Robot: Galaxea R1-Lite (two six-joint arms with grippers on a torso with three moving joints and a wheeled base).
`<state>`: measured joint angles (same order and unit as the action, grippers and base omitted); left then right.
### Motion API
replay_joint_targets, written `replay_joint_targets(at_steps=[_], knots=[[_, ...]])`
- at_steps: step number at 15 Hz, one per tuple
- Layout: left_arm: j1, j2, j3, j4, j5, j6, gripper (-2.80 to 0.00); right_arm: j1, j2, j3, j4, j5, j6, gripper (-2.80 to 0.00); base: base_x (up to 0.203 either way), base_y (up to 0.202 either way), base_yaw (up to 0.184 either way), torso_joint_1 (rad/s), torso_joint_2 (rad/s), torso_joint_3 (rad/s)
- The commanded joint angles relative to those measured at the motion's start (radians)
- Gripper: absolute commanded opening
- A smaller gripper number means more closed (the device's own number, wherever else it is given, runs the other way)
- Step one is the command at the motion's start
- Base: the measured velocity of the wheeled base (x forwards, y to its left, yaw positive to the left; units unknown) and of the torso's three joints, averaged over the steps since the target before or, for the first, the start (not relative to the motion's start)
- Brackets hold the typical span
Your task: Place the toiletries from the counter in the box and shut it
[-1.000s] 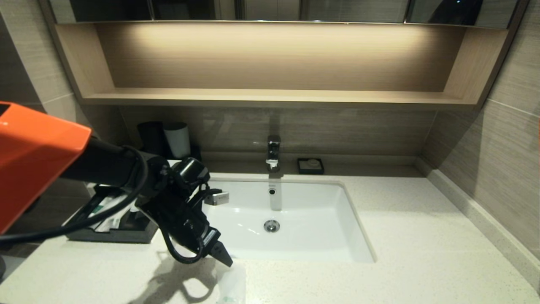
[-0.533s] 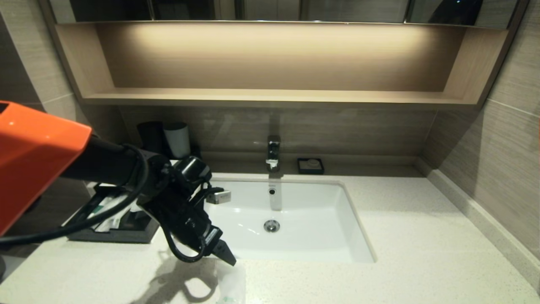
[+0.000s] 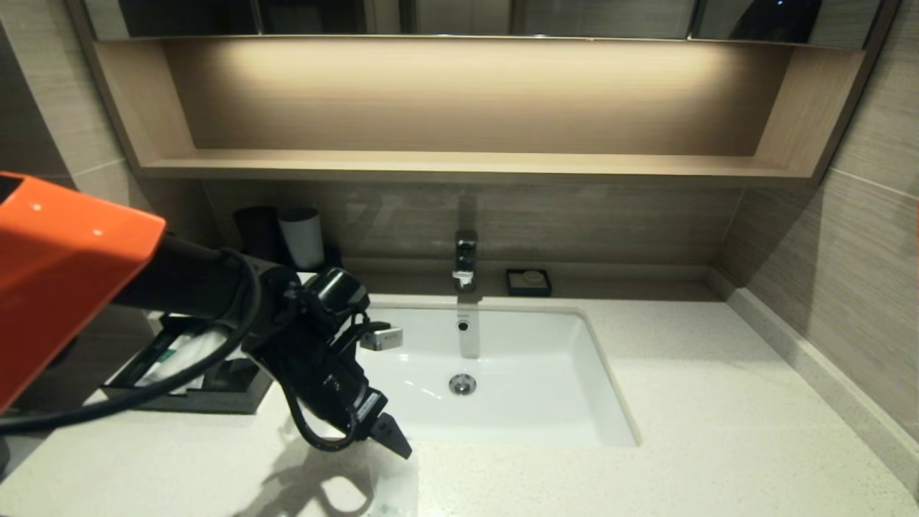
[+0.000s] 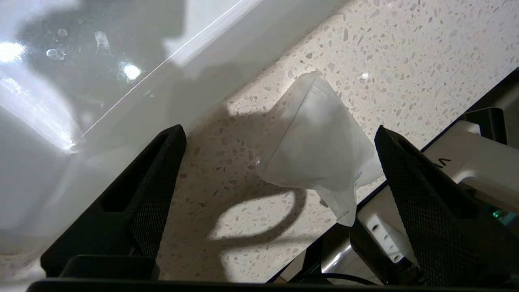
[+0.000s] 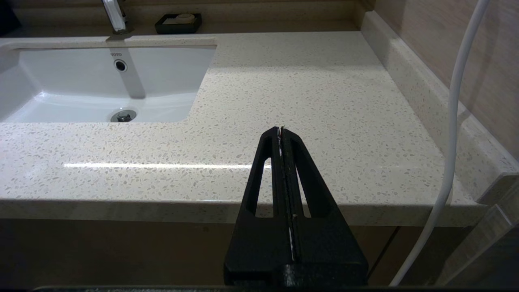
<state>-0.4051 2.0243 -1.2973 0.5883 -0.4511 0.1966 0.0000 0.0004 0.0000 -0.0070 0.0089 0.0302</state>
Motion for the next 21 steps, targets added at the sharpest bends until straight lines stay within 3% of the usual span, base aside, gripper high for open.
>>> replay_joint_targets(at_steps=[1,10,11,21], knots=[[-0.009,0.001,-0.007,0.007,-0.003,0.000,0.00,0.000,0.001,0.000,0.001,0.000,0.000,-2.80,0.000,0.000,0.000,0.000,0.00,0.000],[-0.024,0.012,-0.007,0.007,-0.001,-0.006,0.00,0.000,0.001,0.000,-0.001,0.000,0.000,-2.80,0.000,0.000,0.000,0.000,0.00,0.000],[-0.024,0.013,-0.007,0.007,-0.001,-0.006,-2.80,0.000,0.001,0.000,-0.001,0.000,0.000,-2.80,0.000,0.000,0.000,0.000,0.00,0.000],[-0.026,-0.013,-0.010,0.026,0.000,-0.008,-2.80,0.000,0.001,0.000,-0.001,0.000,0.000,-2.80,0.000,0.000,0.000,0.000,0.00,0.000]])
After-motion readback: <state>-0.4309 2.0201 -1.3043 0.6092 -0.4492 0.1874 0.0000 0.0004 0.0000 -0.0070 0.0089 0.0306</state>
